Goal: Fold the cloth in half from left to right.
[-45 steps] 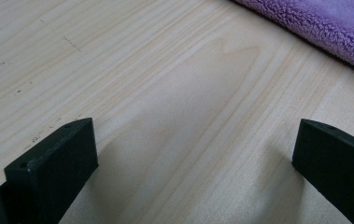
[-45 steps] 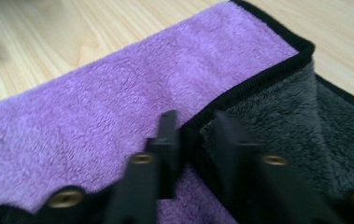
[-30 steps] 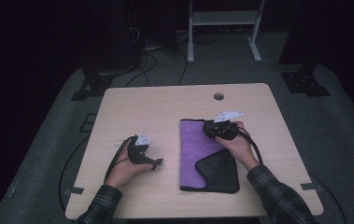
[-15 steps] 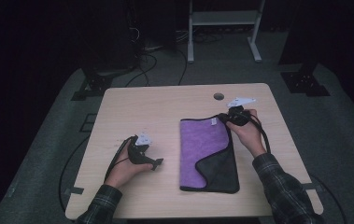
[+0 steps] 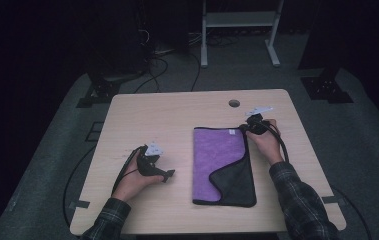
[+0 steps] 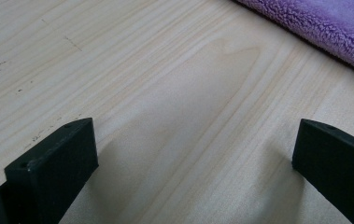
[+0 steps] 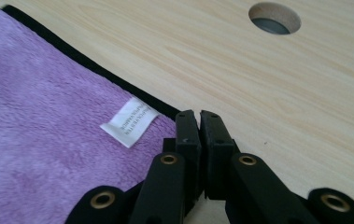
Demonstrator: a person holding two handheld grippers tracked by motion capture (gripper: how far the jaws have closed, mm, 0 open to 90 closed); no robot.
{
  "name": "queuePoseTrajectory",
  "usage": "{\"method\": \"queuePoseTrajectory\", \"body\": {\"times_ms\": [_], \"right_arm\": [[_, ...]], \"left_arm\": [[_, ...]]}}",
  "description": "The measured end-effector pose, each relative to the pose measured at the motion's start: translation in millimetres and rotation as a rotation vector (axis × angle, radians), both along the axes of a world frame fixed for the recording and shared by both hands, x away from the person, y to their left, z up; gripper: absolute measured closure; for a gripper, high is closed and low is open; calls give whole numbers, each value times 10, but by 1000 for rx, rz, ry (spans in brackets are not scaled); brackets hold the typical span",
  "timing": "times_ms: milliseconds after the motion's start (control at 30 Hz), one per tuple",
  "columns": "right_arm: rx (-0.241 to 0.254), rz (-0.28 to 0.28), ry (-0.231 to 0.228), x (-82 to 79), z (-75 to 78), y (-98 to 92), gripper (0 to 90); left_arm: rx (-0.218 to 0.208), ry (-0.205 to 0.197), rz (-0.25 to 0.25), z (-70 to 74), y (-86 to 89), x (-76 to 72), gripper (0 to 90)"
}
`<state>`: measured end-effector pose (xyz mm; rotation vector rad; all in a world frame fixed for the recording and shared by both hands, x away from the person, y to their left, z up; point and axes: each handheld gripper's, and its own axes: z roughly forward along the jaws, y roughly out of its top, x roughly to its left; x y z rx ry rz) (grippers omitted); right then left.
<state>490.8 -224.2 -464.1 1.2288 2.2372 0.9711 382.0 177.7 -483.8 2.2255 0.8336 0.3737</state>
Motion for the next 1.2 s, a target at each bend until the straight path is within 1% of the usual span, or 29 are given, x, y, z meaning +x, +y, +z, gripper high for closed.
{"method": "queuePoseTrajectory", "body": {"times_ms": [100,133,200,233,300,400,467,600,700,800,967,1000,1133,1200], "right_arm": [[4,-9,6,31,-41,-23,851],[10,-12,10,38,-46,-32,824],[1,-36,3,38,-25,-74,728],[25,-41,2,29,-2,-119,687],[65,-44,-1,5,51,-188,641],[68,-38,-25,-52,148,-245,627],[75,-17,-48,-124,224,-260,629],[95,22,-62,-276,283,-234,628],[119,55,-55,-424,281,-186,615],[131,84,-59,-555,272,-139,611],[147,153,-54,-786,282,-10,592],[148,162,-53,-807,282,0,588],[174,214,-40,-991,269,100,559],[177,237,-34,-1067,261,145,547]], "left_arm": [[0,0,0,0,0,0,0],[0,0,1,0,0,-1,0],[0,0,2,0,-1,-3,0],[0,0,3,0,-1,-3,0],[0,0,2,0,-1,-2,0],[0,0,3,0,-1,-2,0],[1,0,3,0,-1,-3,0],[2,2,3,2,-1,-3,0],[3,2,4,2,-1,-4,0],[3,3,5,3,-2,-4,0],[3,3,7,3,-3,-7,0],[3,3,8,3,-3,-7,0],[2,3,8,3,-3,-7,0],[3,3,8,3,-3,-7,0]]}}
